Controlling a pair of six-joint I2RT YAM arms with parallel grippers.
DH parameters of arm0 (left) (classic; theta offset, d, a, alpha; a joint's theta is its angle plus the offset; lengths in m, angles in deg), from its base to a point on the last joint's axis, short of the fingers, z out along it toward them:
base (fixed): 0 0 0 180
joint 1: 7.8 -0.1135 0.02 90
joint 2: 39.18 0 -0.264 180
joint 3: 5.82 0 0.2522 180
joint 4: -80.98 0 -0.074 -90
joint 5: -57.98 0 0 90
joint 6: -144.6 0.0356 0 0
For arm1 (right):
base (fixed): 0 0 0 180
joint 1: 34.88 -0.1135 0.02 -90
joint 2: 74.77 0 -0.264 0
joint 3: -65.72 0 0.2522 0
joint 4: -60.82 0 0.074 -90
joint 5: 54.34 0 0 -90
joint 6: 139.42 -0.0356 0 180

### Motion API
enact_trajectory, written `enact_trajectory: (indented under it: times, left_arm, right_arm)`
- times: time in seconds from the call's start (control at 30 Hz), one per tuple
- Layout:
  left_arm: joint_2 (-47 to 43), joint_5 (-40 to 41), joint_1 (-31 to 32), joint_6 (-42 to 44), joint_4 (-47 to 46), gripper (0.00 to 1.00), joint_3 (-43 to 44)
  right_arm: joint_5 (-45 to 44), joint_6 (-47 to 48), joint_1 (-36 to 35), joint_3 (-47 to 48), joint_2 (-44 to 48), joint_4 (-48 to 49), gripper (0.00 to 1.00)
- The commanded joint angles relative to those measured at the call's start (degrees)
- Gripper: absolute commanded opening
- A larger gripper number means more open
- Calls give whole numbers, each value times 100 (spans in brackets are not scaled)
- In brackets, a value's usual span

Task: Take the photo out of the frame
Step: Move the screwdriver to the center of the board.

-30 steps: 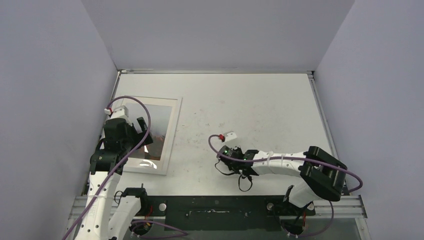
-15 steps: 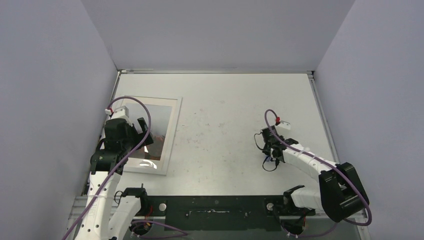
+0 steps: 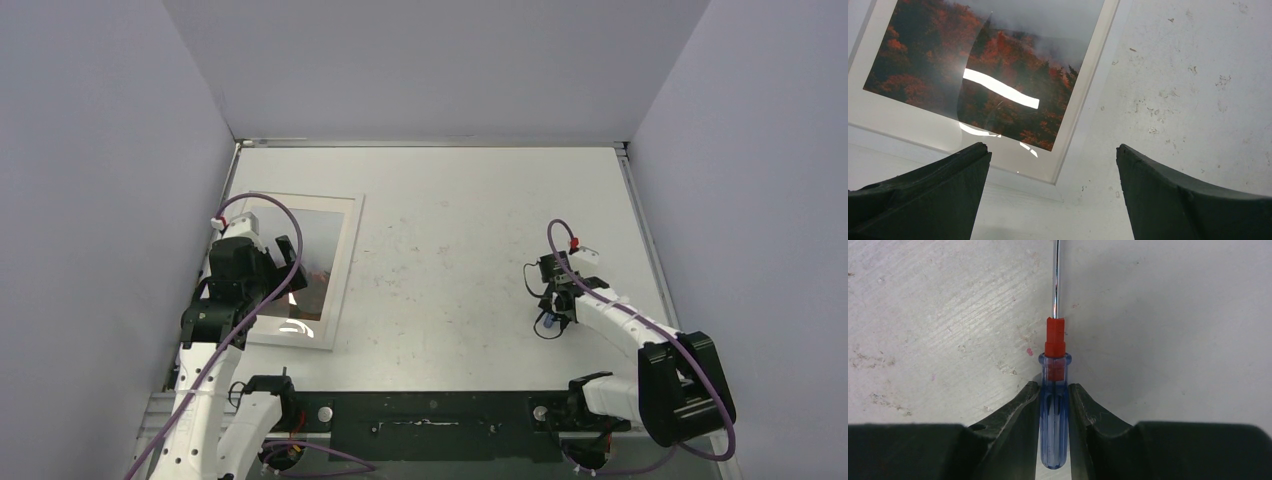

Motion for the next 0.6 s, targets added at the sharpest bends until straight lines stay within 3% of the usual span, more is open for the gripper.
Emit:
enact_trajectory:
  times: [0.0, 0.1, 0.2, 0.27, 0.57]
  left_arm:
    - [-28, -54, -44, -4, -213, 97, -17]
    - [-36, -52, -44, -3, -214, 97, -17]
    - [-28, -73, -44, -6, -220, 97, -17]
    - [-26, -88, -44, -10, -221, 97, -17]
    - [-47, -132, -44, 2, -231, 97, -26]
  right_arm:
    - [-184, 23, -6, -32, 220, -280, 10]
    - [-216, -18, -9, -30, 222, -305, 16]
    - [-220, -59, -3, -3, 182, -346, 36]
    - [-149, -48, -9, 6, 191, -349, 38]
    - [-185, 254, -12, 674, 715, -867, 66]
